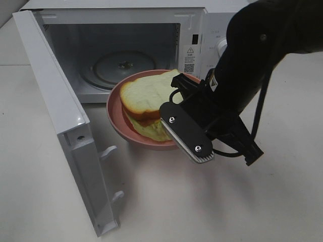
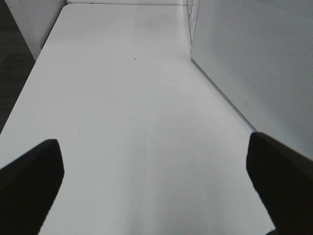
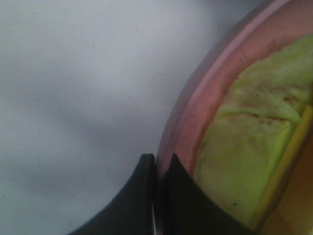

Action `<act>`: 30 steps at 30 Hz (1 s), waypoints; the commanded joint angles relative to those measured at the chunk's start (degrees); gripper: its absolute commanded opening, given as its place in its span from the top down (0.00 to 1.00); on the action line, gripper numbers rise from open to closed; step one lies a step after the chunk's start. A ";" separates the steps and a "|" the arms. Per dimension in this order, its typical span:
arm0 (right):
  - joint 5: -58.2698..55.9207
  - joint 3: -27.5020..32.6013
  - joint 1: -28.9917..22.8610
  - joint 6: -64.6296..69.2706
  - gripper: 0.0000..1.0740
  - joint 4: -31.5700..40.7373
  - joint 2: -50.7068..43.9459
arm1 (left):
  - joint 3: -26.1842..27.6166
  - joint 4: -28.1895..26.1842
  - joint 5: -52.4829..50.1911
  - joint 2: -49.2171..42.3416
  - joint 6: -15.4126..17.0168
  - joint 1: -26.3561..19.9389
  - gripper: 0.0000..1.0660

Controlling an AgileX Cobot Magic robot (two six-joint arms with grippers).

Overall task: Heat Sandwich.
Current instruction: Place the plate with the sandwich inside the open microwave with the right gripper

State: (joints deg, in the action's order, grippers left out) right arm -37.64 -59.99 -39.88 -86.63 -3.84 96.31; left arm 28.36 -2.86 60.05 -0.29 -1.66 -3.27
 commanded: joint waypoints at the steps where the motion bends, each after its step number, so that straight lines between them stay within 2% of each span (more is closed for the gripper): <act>1: -0.57 -2.64 0.40 -0.86 1.00 0.29 1.49 | -0.11 -0.06 -0.63 -1.55 0.06 -0.11 0.10; 20: -3.21 -11.17 0.40 -0.86 1.00 1.89 7.91 | -0.11 -0.06 -0.63 -1.55 0.06 -0.11 0.10; 30: -7.56 -18.05 0.40 0.97 1.00 1.95 12.20 | -0.11 -0.06 -0.63 -1.55 0.06 -0.11 0.10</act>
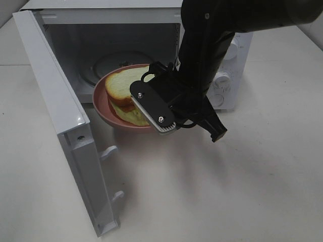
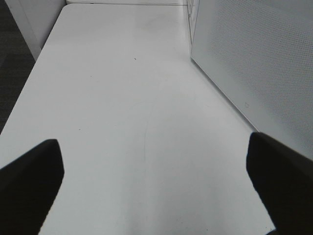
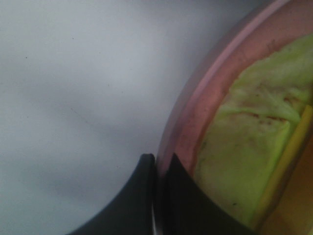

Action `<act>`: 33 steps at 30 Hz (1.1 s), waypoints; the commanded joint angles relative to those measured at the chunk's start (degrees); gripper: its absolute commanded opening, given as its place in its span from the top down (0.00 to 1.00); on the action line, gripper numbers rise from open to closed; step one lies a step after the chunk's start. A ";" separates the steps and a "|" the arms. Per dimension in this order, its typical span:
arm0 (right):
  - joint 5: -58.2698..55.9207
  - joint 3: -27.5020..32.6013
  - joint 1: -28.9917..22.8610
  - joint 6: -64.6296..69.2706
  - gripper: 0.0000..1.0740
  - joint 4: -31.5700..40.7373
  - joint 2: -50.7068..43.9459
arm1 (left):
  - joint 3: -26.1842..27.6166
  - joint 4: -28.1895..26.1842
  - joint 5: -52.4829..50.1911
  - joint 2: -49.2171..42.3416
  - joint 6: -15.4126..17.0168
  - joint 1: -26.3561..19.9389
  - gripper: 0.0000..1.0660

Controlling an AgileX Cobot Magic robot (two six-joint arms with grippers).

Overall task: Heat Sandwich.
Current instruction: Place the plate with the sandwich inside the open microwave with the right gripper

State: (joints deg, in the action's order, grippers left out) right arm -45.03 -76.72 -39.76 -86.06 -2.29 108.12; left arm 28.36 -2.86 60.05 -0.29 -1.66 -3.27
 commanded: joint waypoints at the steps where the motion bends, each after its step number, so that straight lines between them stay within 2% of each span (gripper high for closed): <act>1: -0.23 -2.58 0.29 0.52 1.00 0.40 1.26 | -0.11 -0.06 -0.63 -1.55 0.06 -0.11 0.10; 30: -4.70 -21.03 0.29 6.25 1.00 -2.12 12.43 | -0.11 -0.06 -0.63 -1.55 0.06 -0.11 0.10; 33: -5.90 -24.81 0.29 7.79 1.00 -3.09 14.55 | -0.11 -0.06 -0.63 -1.55 0.06 -0.11 0.10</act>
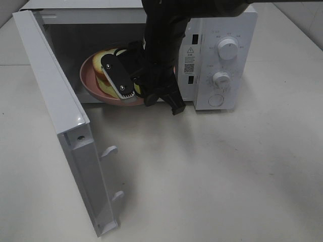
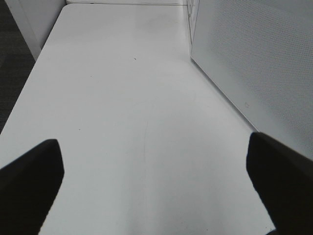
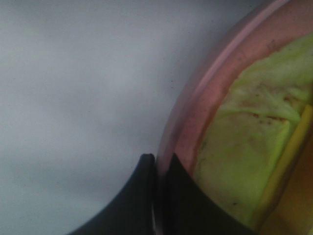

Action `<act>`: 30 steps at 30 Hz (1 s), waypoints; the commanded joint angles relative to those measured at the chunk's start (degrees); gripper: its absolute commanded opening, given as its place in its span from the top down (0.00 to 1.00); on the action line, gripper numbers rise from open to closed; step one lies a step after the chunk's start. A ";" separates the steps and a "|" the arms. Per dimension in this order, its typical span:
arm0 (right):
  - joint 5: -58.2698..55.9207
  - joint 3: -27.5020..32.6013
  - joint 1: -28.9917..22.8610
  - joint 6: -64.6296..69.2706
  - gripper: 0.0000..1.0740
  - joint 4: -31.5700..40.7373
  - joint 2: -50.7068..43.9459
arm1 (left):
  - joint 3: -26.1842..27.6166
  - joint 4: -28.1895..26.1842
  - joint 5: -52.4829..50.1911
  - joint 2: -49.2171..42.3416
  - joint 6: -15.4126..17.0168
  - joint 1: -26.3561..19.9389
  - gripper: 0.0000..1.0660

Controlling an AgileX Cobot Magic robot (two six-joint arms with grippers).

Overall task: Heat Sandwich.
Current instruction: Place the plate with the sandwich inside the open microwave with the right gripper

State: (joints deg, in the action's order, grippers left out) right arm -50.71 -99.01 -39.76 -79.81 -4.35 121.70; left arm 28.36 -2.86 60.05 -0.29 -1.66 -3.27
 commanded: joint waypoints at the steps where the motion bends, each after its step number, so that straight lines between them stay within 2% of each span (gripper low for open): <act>1: -0.46 -3.50 0.29 1.83 1.00 -1.03 1.49 | -0.11 -0.06 -0.63 -1.55 0.06 -0.11 0.10; 21: -1.38 -17.36 0.86 6.30 1.00 -2.41 11.17 | -0.11 -0.06 -0.63 -1.55 0.06 -0.11 0.10; 30: 1.60 -19.14 2.01 7.51 1.00 -2.64 12.95 | -0.11 -0.06 -0.63 -1.55 0.06 -0.11 0.10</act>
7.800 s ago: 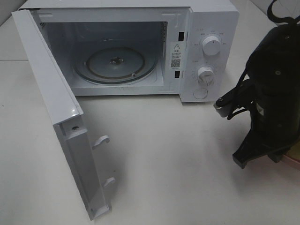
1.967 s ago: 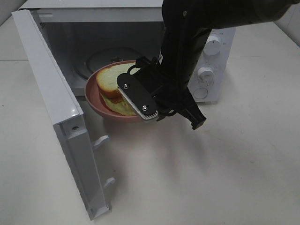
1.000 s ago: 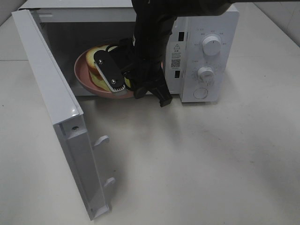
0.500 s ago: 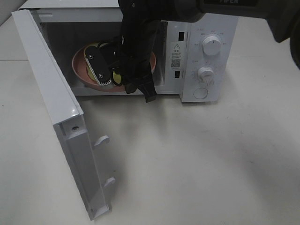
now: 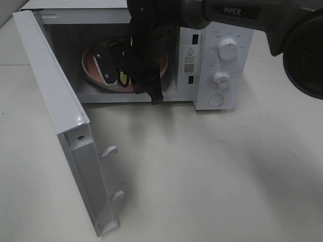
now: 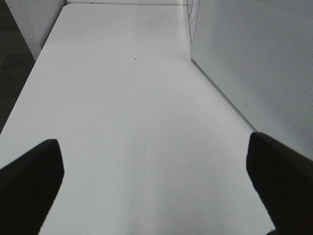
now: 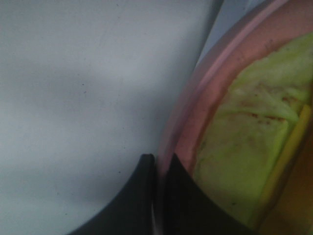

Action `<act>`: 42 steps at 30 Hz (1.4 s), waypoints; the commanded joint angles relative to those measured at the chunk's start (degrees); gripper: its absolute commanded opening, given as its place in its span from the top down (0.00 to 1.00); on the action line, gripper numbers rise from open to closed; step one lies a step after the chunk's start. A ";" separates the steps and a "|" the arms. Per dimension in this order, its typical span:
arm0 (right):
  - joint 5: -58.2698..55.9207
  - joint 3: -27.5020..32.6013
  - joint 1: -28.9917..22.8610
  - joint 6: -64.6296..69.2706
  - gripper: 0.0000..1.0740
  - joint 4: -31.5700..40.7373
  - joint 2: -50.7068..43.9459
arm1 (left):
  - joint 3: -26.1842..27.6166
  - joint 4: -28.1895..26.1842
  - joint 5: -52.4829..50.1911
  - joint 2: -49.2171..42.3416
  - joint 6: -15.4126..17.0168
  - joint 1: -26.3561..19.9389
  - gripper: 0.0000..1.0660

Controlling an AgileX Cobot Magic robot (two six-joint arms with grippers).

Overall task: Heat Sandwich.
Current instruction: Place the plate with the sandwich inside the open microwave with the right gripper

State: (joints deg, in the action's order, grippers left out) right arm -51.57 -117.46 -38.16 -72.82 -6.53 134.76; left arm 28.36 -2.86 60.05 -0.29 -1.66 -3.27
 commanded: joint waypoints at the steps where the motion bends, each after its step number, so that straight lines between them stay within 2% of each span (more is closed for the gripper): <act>1: 2.52 -0.69 0.63 0.52 1.00 -0.52 0.00 | -0.11 -0.06 -0.63 -1.55 0.06 -0.11 0.10; 13: 3.61 -4.76 1.32 0.69 0.99 -0.74 2.64 | -0.11 -0.06 -0.63 -1.55 0.06 -0.11 0.10; 22: 4.98 -4.87 1.32 0.40 0.98 -1.20 3.04 | -0.11 -0.06 -0.63 -1.55 0.06 -0.11 0.10; 27: 5.10 -4.87 1.32 2.06 0.93 -1.20 3.04 | -0.11 -0.06 -0.63 -1.55 0.06 -0.11 0.10; 32: 5.44 -4.87 1.32 3.55 0.80 -1.20 3.04 | -0.11 -0.06 -0.63 -1.55 0.06 -0.11 0.10; 34: 6.65 -4.87 1.32 6.93 0.64 -1.20 3.04 | -0.11 -0.06 -0.63 -1.55 0.06 -0.11 0.10; 35: 6.65 -4.87 1.32 6.93 0.64 -1.20 3.04 | -0.11 -0.06 -0.63 -1.55 0.06 -0.11 0.10; 36: 7.05 -4.87 1.32 8.19 0.58 -1.20 3.04 | -0.11 -0.06 -0.63 -1.55 0.06 -0.11 0.10; 37: 7.33 -4.87 1.32 10.08 0.46 -1.26 2.92 | -0.11 -0.06 -0.63 -1.55 0.06 -0.11 0.10; 39: 7.33 -4.87 1.32 11.29 0.37 -1.20 2.92 | -0.11 -0.06 -0.63 -1.55 0.06 -0.11 0.10; 40: 7.33 -4.87 1.32 11.29 0.37 -1.20 2.92 | -0.11 -0.06 -0.63 -1.55 0.06 -0.11 0.10; 41: 6.65 -4.87 1.32 11.92 0.27 -1.20 2.86 | -0.11 -0.06 -0.63 -1.55 0.06 -0.11 0.10; 42: 6.36 -4.87 1.32 11.92 0.24 -1.20 2.81 | -0.11 -0.06 -0.63 -1.55 0.06 -0.11 0.10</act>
State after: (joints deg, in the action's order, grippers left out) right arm -44.63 -121.98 -37.07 -61.99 -7.56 138.08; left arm 28.36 -2.86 60.05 -0.29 -1.66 -3.27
